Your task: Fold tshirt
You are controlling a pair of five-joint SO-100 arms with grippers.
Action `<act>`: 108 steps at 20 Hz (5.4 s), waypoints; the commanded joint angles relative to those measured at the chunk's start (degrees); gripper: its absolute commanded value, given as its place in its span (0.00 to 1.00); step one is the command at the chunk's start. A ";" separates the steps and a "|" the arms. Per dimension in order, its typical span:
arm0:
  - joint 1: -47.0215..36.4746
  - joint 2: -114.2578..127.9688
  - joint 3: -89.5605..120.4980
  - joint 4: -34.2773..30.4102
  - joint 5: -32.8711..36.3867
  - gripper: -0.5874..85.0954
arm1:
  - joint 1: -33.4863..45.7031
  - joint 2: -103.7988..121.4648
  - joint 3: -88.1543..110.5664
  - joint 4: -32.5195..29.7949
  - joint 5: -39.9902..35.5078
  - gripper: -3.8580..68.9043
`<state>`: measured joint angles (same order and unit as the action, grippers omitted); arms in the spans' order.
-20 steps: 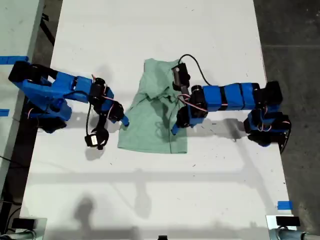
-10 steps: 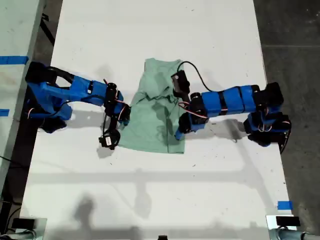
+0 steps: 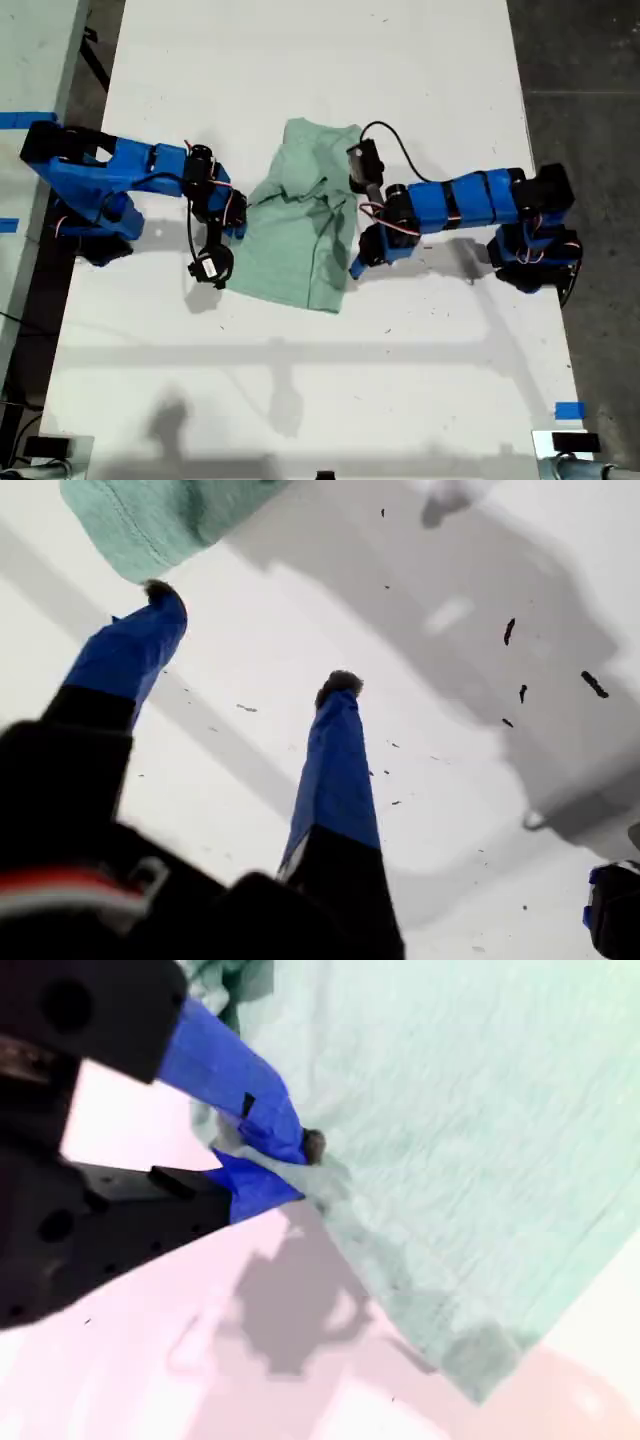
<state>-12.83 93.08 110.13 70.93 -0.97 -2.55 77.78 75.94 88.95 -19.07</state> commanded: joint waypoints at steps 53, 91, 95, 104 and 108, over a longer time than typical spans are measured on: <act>8.44 26.46 28.92 -14.68 4.13 0.30 | -4.04 -28.56 -37.35 -13.27 5.80 0.45; 15.21 -15.21 -51.77 12.30 12.66 0.01 | -1.93 -10.72 -36.12 -2.72 -10.81 0.04; 2.02 -13.36 -50.71 14.68 21.18 0.01 | 9.84 -9.93 -34.98 -2.11 -17.58 0.04; -16.79 -14.15 -48.78 18.72 28.04 0.31 | 25.05 -10.37 -34.19 1.32 -22.59 0.66; -34.19 -2.64 -43.51 18.81 29.44 0.45 | 41.22 -1.14 -30.06 5.80 -30.32 0.54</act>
<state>-38.67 81.83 66.27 89.74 27.33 30.94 67.41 44.91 93.43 -45.79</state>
